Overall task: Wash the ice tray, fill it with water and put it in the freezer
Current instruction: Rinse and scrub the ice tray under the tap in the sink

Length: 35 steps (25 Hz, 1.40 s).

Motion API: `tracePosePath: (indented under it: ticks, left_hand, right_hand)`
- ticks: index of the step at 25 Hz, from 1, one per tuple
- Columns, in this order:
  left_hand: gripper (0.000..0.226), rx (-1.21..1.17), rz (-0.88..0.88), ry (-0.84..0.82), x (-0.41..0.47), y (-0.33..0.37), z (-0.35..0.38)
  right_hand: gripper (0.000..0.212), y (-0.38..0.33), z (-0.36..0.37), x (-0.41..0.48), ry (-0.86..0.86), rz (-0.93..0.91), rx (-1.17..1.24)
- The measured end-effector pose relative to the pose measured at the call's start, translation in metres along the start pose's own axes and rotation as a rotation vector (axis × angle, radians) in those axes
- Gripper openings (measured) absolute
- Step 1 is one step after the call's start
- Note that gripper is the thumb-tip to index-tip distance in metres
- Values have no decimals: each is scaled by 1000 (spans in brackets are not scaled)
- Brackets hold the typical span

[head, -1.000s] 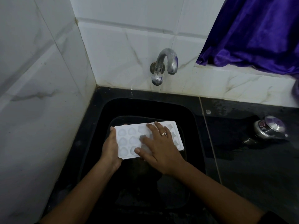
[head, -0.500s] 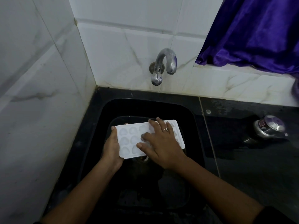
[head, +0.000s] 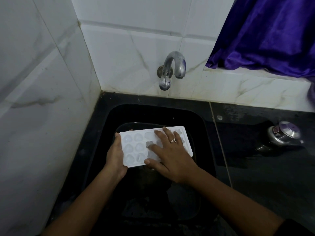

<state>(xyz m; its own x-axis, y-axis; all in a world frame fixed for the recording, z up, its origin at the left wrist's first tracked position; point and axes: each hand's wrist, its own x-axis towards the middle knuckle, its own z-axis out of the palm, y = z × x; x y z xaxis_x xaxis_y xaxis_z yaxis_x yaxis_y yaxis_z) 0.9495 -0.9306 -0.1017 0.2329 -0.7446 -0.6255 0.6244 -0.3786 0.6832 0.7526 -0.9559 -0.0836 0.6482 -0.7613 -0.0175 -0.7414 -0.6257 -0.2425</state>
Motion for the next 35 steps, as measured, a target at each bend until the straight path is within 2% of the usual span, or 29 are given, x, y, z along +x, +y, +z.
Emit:
tracePosePath:
  ticks: [4, 8, 11, 14, 17, 19, 22, 25, 27, 29, 31, 33, 35]
  left_hand:
    - [60, 1, -11, -25, 0, -2, 3]
    - [59, -2, -7, -3, 1, 3, 0]
    - [59, -4, -27, -20, 0, -1, 2]
    - [59, -16, -13, -12, 1, -1, 2]
    - [60, -9, -17, -4, 3, -1, -1]
    - [60, -19, -30, -17, 4, -4, 2]
    - [61, -47, -25, -18, 5, -3, 3]
    - [61, -38, -33, -30, 6, -3, -1]
    - [61, -32, -34, -38, 6, -6, 1]
    - [61, -31, -19, -21, 7, -5, 1]
    - [61, -28, -16, -14, 7, -2, -2]
    - [60, -27, -24, -18, 6, -3, -3]
    - [60, -11, -14, -25, 6, -5, -1]
  right_hand:
    - [62, -4, -4, 7, 31, 80, 88]
    - [67, 0, 0, 0, 28, 4, 6]
    - [62, -3, -5, 7, 34, 80, 73]
    - [69, -6, 4, 2, 22, 29, 33]
    - [62, 2, -2, 2, 28, 48, 44]
    - [66, -4, -2, 8, 33, 101, 93]
    - [74, -6, 4, 3, 30, 28, 21]
    - [66, 1, -4, 4, 29, 51, 37]
    - [72, -7, -3, 7, 25, 83, 72]
    - [80, -10, 3, 4, 21, 32, 30]
    - [74, -2, 3, 1, 16, -1, 0]
    - [64, 1, -3, 3, 26, 50, 54]
    - [65, -5, -1, 4, 30, 63, 76]
